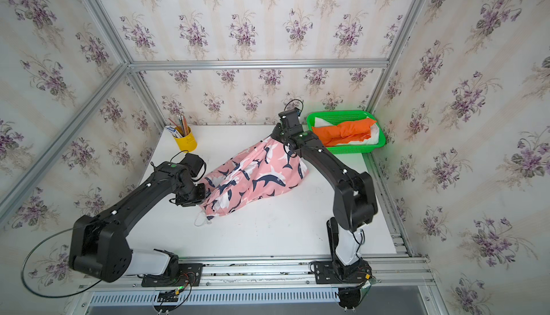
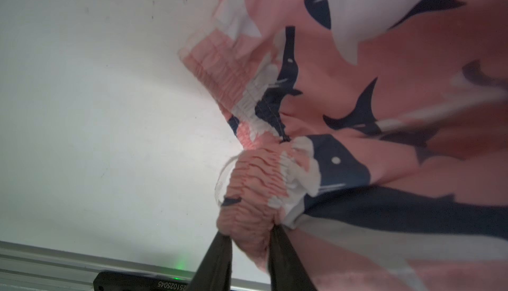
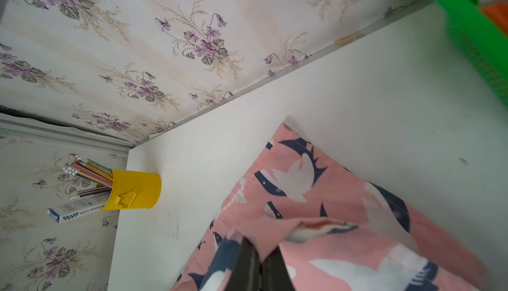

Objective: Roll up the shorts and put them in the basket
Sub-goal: Fold the shorts at the center of the board, then adjust the shorts at the center of the board.

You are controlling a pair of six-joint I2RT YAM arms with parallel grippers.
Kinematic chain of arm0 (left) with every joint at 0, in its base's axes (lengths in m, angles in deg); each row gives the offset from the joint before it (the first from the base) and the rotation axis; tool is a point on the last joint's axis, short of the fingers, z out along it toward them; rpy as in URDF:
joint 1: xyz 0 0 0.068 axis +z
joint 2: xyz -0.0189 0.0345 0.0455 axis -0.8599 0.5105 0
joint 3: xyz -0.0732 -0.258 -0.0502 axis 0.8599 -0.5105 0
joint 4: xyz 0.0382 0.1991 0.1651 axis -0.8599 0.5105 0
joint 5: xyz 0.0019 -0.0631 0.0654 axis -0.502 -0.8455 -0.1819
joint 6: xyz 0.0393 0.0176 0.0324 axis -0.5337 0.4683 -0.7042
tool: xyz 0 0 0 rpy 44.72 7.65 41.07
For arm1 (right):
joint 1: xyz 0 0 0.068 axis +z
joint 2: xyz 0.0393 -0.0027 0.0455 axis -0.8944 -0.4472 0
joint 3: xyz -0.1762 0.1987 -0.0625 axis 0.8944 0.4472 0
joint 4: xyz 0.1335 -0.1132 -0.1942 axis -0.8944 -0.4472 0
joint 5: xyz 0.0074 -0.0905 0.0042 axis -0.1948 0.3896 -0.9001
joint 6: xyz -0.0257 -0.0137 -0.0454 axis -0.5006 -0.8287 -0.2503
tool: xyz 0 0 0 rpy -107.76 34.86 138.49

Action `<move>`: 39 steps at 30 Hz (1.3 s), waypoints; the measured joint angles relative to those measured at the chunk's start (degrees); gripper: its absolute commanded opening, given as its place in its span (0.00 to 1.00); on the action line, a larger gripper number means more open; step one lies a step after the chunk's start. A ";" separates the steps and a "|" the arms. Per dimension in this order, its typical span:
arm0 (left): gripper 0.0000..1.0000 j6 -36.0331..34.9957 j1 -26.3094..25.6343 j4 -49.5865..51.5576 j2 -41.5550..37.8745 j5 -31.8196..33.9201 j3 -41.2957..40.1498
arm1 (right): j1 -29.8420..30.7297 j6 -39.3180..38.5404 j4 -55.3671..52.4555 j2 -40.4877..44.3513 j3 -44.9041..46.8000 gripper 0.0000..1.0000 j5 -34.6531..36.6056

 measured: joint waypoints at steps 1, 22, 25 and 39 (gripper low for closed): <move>0.41 -0.68 0.87 -0.79 1.36 0.28 1.09 | -0.35 -0.02 -0.26 -3.82 -3.85 0.10 -0.52; 0.39 -8.61 6.51 1.05 21.44 3.65 18.18 | -1.38 -12.85 -5.31 -1.95 10.91 0.52 -16.50; 0.32 -8.74 4.26 0.33 22.40 2.36 15.91 | -1.64 -15.28 -5.03 -1.86 14.58 0.51 -18.45; 0.39 1.64 -25.33 -10.51 12.13 -12.11 -5.09 | -5.42 -23.89 7.02 -14.51 10.10 0.40 -25.55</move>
